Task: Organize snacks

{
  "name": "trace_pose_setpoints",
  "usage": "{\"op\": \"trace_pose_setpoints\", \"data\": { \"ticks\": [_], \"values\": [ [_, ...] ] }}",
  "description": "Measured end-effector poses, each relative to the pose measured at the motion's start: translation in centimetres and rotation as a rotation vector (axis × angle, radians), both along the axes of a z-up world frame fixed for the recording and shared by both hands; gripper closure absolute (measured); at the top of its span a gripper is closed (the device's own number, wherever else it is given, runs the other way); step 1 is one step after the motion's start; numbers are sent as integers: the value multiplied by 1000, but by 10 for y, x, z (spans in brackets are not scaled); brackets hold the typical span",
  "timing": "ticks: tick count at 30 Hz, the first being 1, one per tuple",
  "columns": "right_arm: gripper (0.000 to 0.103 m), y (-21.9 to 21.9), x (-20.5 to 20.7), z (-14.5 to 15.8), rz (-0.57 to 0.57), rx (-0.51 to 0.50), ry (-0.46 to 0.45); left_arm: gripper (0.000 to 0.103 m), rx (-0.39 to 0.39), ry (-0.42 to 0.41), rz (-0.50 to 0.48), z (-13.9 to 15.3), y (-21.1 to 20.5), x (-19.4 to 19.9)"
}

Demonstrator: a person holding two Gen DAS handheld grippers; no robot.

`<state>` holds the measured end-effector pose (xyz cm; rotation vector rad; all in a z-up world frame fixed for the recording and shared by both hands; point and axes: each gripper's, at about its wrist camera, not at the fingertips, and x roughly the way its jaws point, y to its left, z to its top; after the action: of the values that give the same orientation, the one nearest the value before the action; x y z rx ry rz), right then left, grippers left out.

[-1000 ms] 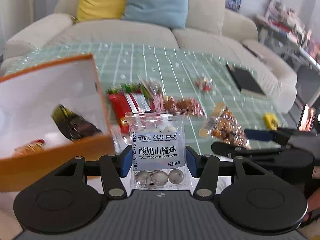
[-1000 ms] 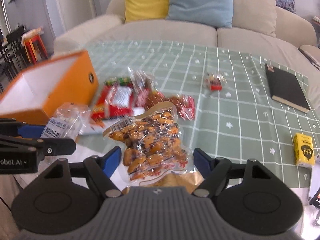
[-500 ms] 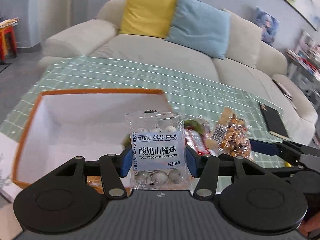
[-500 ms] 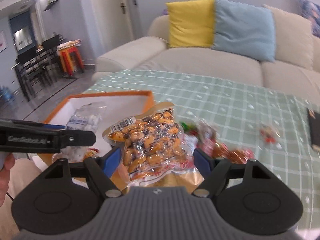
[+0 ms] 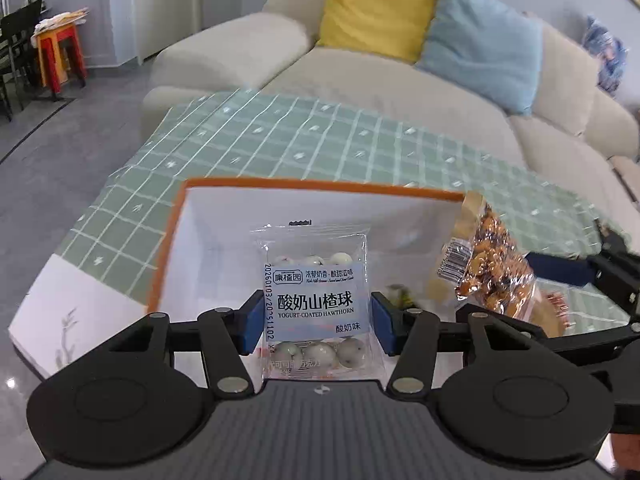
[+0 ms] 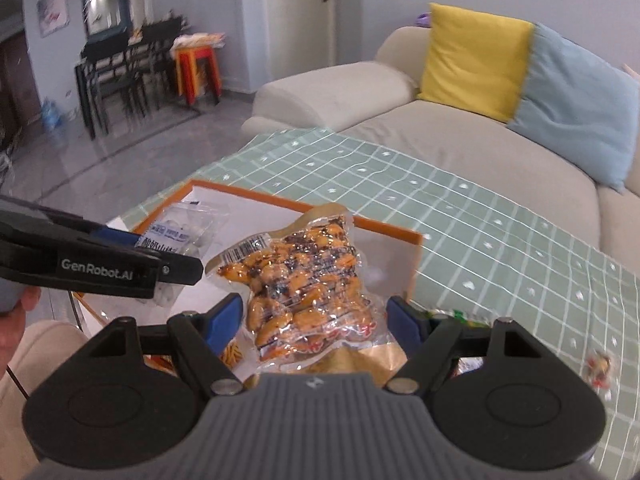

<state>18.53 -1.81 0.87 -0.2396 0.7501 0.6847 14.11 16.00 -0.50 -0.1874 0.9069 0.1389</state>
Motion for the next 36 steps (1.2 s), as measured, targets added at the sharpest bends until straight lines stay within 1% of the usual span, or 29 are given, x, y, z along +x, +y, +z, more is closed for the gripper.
{"op": "trace_pose_setpoints", "data": {
  "ticks": [8,14,17,21,24,30,33,36],
  "values": [
    [28,56,22,-27,85,-132,8,41,20,112,25,-35,27,17],
    [27,82,33,-41,132,-217,8,41,13,178,29,-58,39,29],
    [28,94,39,-51,156,-270,5,41,8,195,10,-64,39,34],
    [27,103,38,-62,185,-346,-14,41,32,232,1,-73,36,39],
    [27,107,40,-71,192,-385,-10,40,43,260,-5,-81,34,42],
    [27,109,46,-87,176,-428,12,37,56,300,-10,-92,32,46],
    [25,109,45,-89,181,-433,8,34,57,311,-15,-92,31,46],
    [26,109,45,-88,180,-434,2,32,62,327,-16,-92,28,47]
  ]
}}
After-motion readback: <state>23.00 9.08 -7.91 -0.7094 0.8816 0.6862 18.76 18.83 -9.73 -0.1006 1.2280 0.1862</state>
